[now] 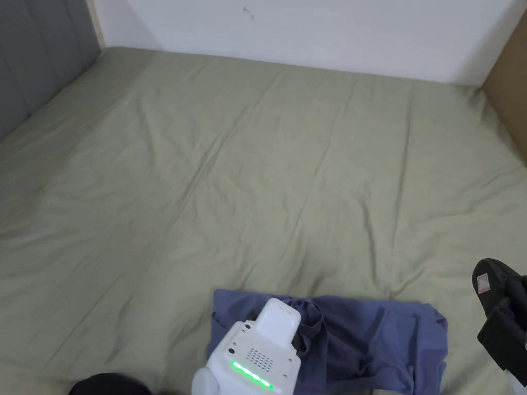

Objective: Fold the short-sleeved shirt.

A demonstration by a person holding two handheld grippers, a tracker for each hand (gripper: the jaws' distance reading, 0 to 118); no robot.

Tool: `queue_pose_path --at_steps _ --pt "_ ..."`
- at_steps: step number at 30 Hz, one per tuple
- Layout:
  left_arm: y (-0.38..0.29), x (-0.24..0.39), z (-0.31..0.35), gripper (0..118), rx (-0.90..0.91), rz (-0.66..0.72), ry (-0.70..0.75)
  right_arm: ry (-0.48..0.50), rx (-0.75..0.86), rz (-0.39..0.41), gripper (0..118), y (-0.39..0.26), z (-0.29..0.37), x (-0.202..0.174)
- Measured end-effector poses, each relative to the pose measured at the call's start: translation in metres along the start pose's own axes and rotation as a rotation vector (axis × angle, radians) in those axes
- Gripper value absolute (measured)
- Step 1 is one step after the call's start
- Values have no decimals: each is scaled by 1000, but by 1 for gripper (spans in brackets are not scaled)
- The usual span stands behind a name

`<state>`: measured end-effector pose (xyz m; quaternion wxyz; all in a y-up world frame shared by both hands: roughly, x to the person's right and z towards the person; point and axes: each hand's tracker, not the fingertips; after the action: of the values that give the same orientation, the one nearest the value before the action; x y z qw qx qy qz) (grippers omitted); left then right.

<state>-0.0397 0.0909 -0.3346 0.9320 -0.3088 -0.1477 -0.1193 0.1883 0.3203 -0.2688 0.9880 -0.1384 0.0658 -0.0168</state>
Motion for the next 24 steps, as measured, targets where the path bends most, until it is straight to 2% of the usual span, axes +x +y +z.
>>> queue_pose_path --at_steps 5,7,8,10,12,13,14,17,21,24 --pt "-1 28 -24 0 -39 -3 -21 -4 -14 15 0 0 -1 3" --pt "6 42 -18 0 -13 -69 48 -11 -18 24 0 0 -1 4" --pt "8 48 -13 0 23 -52 26 -12 -20 26 0 0 -1 5" --pt "12 54 -19 0 -6 26 -112 -17 -24 18 0 -1 -1 8" --pt "12 70 -23 0 -17 -48 -56 -21 -26 1 0 -1 -2 10" --pt "12 73 -23 0 -10 -27 -69 -22 -27 -2 0 -1 -2 10" --pt "13 73 -25 0 -17 14 -142 -21 -29 -8 0 0 -2 10" --pt "16 82 -29 0 -41 13 -176 -24 -29 -6 0 1 0 9" --pt "34 61 -2 1 8 182 -249 -30 -23 27 0 5 4 4" --pt "52 13 35 9 105 343 -281 -22 -5 27 0 8 6 1"
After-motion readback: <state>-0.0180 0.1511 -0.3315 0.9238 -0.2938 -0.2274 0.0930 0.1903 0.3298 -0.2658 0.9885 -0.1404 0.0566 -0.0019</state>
